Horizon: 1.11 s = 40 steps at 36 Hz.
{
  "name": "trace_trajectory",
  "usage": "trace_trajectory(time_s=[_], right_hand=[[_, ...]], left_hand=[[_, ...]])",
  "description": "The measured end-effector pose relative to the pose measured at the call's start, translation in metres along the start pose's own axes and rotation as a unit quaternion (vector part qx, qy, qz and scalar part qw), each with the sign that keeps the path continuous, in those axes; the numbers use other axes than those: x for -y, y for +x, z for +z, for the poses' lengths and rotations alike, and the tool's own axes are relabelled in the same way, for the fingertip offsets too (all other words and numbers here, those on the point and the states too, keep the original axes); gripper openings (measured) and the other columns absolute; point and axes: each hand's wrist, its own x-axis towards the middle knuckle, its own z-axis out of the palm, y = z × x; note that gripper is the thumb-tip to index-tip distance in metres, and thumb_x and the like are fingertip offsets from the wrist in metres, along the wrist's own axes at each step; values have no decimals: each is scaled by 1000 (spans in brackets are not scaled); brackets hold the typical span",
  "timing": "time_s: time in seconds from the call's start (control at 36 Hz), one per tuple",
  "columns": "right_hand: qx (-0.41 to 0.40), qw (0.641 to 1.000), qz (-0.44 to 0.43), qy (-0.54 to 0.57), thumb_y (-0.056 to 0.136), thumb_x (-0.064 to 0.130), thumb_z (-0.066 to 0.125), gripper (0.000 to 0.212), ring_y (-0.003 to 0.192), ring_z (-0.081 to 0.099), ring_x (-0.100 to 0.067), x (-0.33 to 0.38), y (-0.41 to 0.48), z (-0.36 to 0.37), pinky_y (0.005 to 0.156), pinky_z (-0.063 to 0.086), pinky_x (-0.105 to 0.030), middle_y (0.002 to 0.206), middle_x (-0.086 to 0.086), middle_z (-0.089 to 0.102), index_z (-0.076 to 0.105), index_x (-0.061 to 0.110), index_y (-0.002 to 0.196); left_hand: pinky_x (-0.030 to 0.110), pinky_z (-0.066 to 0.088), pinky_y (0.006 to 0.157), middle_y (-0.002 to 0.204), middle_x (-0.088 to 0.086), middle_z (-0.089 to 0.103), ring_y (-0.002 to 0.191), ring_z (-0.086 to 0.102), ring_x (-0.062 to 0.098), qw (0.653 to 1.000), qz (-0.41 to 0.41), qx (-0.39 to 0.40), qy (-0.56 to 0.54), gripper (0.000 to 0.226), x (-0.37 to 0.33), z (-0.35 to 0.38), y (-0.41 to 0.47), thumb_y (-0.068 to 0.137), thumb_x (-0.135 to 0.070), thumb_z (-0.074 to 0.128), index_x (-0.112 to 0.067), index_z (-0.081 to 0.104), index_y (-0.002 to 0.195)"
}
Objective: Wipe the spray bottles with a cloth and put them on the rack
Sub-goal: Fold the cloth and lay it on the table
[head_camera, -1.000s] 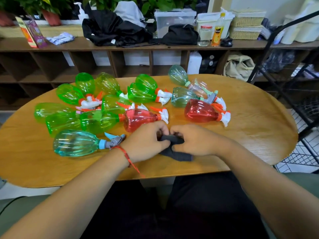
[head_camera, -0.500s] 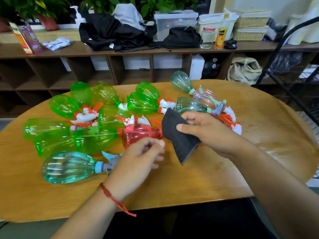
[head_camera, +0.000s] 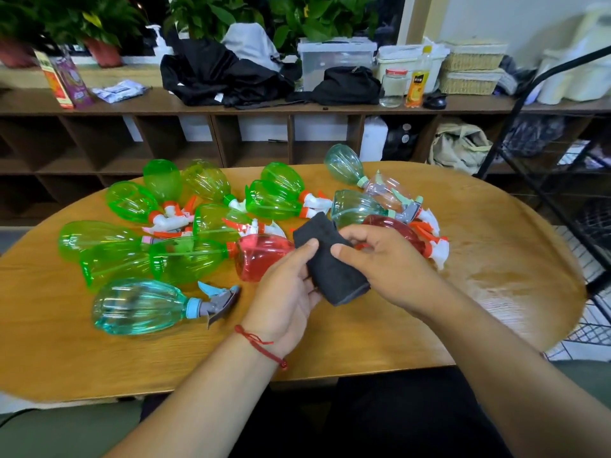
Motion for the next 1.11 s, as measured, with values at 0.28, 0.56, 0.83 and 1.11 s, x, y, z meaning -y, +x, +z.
trace_trajectory(time_s=[0.28, 0.56, 0.83, 1.11], right_hand=[[-12, 984, -44, -174, 106, 27, 61, 16, 63, 63, -7, 30, 8, -13, 61, 52, -41, 76, 14, 71, 74, 27, 97], [81, 992, -18, -91, 106, 21, 63, 22, 97, 76, -10, 20, 5, 6, 88, 64, -48, 110, 14, 77, 76, 35, 117], [-8, 987, -8, -162, 101, 34, 71, 25, 90, 68, -10, -5, 12, 8, 82, 63, -40, 114, 14, 63, 73, 42, 124], [79, 976, 78, 187, 102, 19, 68, 29, 116, 73, -17, -23, 3, 19, 91, 60, -31, 122, -2, 78, 71, 22, 130]], left_hand=[[38, 58, 86, 130, 9, 71, 115, 69, 24, 993, -6, -119, 6, 29, 7, 0, -18, 109, -28, 59, -15, 67, 133], [47, 57, 106, 135, 18, 72, 126, 70, 32, 984, -26, 6, -175, 53, 1, 0, -24, 110, -48, 46, -11, 63, 144], [53, 63, 95, 135, 7, 74, 129, 68, 32, 995, 31, -36, -89, 37, 16, -11, -17, 107, -21, 62, -16, 62, 144], [56, 66, 69, 112, 8, 79, 105, 77, 29, 973, 152, -42, 167, 17, 2, -25, -1, 103, -12, 69, -14, 67, 120]])
